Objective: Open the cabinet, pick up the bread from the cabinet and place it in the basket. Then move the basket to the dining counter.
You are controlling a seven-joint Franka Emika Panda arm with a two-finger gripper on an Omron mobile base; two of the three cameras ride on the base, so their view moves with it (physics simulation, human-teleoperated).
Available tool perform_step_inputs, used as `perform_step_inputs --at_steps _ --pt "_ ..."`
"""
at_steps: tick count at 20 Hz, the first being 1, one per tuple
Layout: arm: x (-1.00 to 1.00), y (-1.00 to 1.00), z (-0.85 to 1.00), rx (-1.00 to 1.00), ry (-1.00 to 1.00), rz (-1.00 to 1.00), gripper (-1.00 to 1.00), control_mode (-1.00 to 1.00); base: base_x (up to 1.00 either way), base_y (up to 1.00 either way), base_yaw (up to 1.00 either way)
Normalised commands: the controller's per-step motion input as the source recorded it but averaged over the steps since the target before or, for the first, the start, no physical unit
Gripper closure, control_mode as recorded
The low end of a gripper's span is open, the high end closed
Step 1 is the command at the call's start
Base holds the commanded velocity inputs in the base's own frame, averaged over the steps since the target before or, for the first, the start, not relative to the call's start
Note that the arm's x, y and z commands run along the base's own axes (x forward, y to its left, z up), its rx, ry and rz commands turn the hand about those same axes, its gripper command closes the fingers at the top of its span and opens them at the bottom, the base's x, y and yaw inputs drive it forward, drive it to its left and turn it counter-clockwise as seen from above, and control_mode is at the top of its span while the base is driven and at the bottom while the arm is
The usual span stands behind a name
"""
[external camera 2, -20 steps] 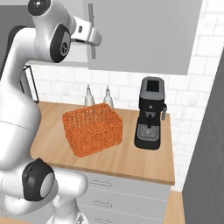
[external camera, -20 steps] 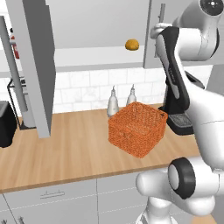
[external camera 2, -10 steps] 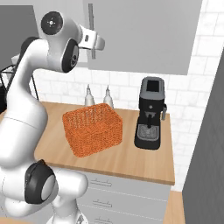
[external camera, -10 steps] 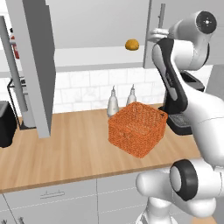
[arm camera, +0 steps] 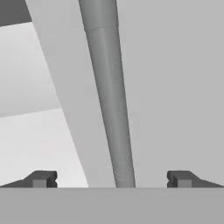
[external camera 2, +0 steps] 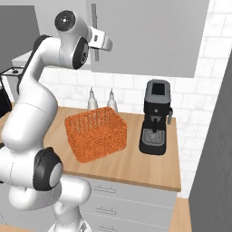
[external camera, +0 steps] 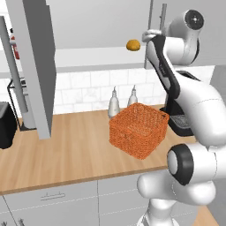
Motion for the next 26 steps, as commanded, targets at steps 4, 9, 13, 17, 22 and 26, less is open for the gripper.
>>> perform_step_inputs --at_steps 4,9,13,17,22,26 --pt "0.31 0.00 0.02 0.00 0.04 0.05 -1.00 -1.00 0.00 0.00 0.00" --pt "0.39 0.00 -0.11 0.00 -0.08 0.07 -1.00 -1.00 0.00 0.00 0.00" --pt "0.44 -0.01 -0.03 0.00 -0.05 0.07 -1.00 -1.00 0.00 0.00 0.00" --pt "0.35 0.00 0.00 0.00 -0.04 0.07 -1.00 -1.00 0.00 0.00 0.00" --pt "0.35 0.00 -0.04 0.00 -0.04 0.05 1.00 -1.00 0.00 0.00 0.00" --pt "0.53 0.02 0.00 0.00 0.00 0.02 1.00 -1.00 0.00 0.00 0.00"
